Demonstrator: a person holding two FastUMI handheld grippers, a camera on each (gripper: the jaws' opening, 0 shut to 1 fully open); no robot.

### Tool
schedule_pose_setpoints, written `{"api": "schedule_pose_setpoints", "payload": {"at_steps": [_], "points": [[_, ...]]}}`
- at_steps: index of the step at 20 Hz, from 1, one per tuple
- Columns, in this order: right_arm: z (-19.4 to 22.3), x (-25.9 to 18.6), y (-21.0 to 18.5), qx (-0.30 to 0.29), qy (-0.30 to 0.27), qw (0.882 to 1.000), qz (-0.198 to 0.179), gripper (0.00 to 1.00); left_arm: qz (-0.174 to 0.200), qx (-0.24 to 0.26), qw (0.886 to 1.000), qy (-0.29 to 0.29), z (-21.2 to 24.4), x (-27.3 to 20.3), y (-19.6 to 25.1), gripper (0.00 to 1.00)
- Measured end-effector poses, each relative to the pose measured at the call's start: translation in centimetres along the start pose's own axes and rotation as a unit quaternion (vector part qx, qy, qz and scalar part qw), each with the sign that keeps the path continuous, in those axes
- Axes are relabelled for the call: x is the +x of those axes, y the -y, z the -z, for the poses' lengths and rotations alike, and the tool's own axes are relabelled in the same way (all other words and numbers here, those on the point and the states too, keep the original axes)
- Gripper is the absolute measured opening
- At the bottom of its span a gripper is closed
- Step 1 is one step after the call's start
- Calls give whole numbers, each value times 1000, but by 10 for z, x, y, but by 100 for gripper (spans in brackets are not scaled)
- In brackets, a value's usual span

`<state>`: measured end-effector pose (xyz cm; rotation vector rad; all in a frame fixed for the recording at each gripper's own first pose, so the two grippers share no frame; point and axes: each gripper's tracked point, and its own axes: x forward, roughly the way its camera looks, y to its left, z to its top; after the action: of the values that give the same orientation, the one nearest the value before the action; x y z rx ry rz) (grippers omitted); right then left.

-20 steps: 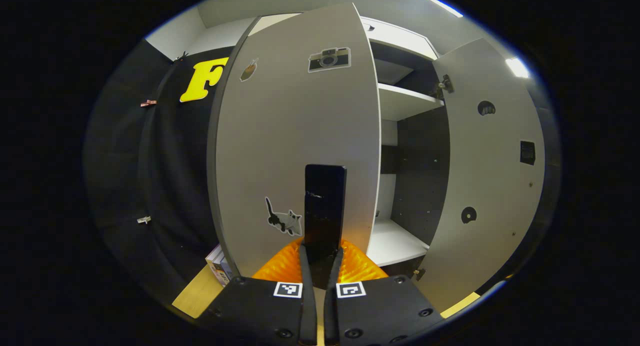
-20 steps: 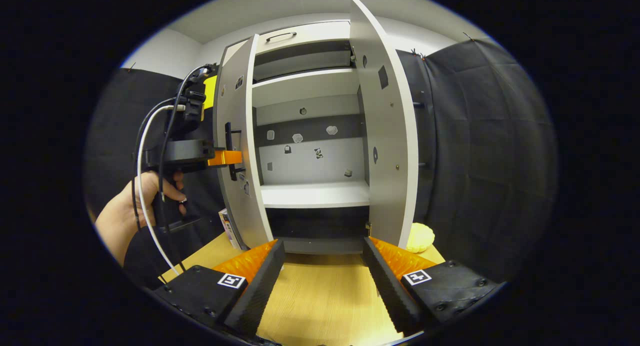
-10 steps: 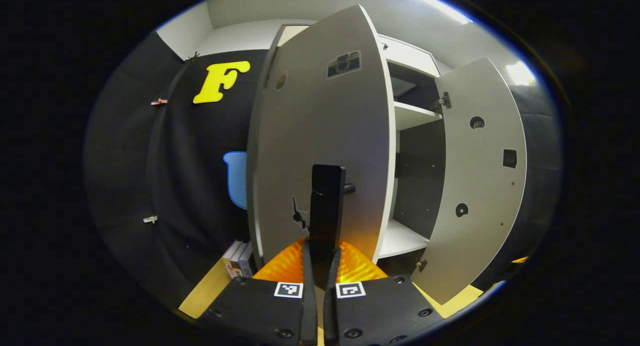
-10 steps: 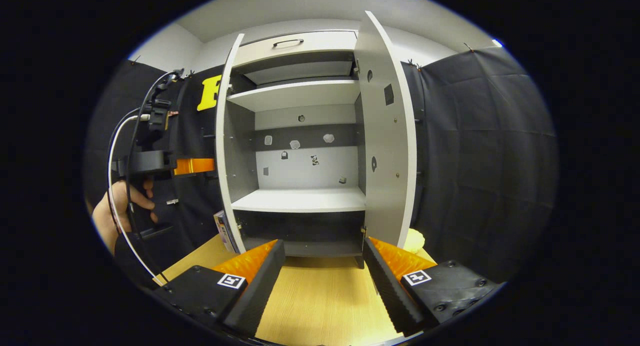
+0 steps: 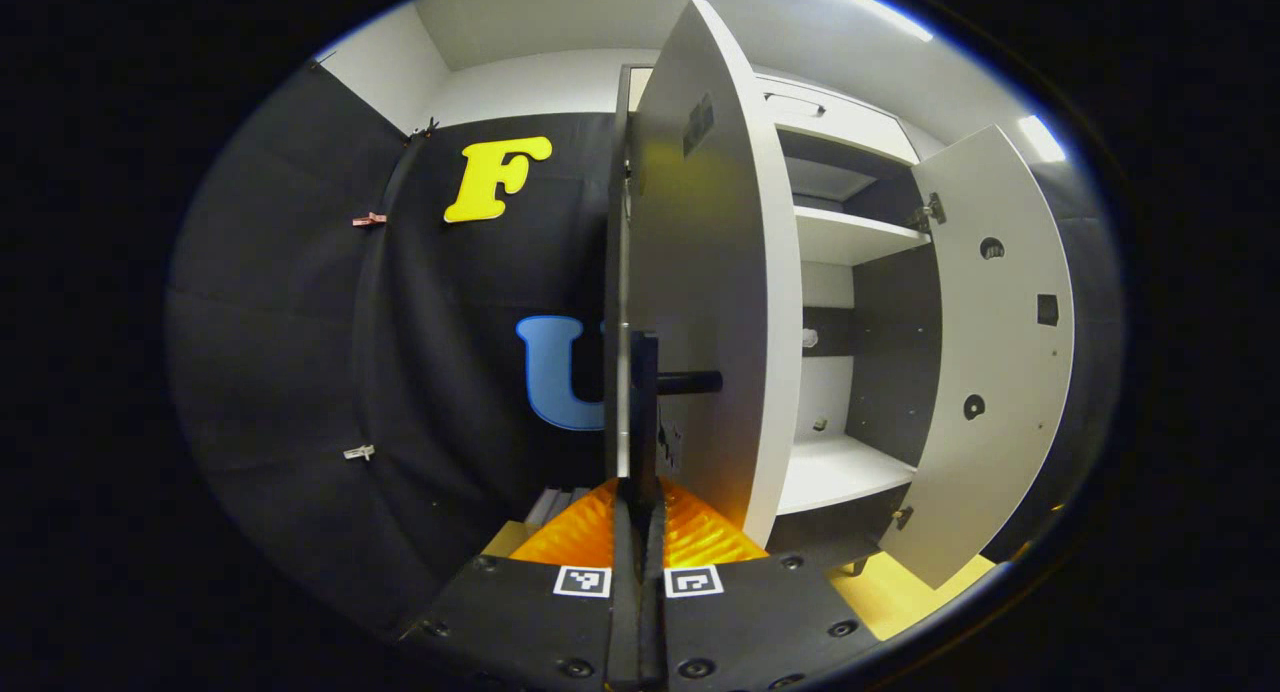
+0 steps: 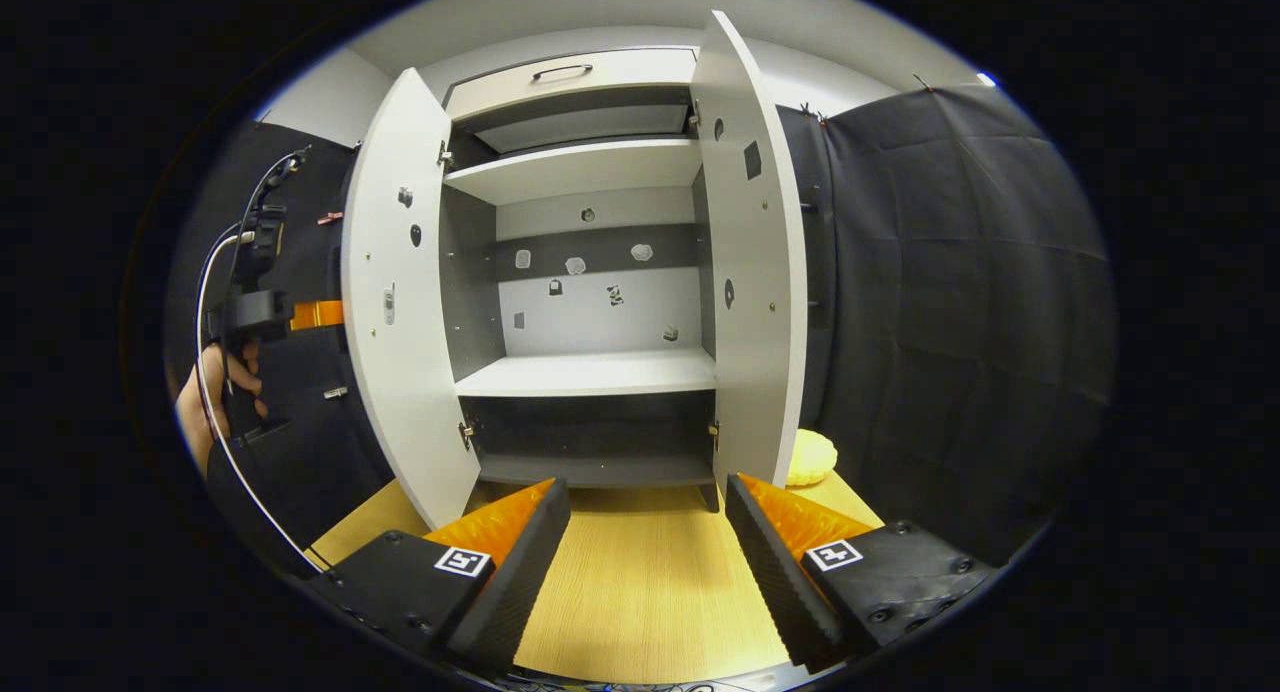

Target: Open the right door of the double-door shoe cabinet with the right hand, and open the left door with the left hand.

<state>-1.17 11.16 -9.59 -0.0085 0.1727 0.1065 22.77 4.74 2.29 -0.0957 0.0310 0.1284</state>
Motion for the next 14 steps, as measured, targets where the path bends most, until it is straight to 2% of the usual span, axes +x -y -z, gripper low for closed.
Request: {"api": "schedule_pose_setpoints", "payload": {"at_steps": [2,3,6,10,14], "points": [[-3,0,5,3,6,1000,8,99,-17,13,1000,-4,2,0,-25,5],[-5,-1,6,3,9,1000,12,98,-9,1,1000,-3,2,1,-34,5],[-8,0,9,1,12,1000,16,98,1,-16,1000,-7,4,-3,-41,5],[-17,0,15,-10,21,1000,21,98,-23,-10,1000,1,1,-14,-44,5],[-28,2,13,-12,26,999,15,98,-31,-23,999,1,4,-58,-47,5]]}}
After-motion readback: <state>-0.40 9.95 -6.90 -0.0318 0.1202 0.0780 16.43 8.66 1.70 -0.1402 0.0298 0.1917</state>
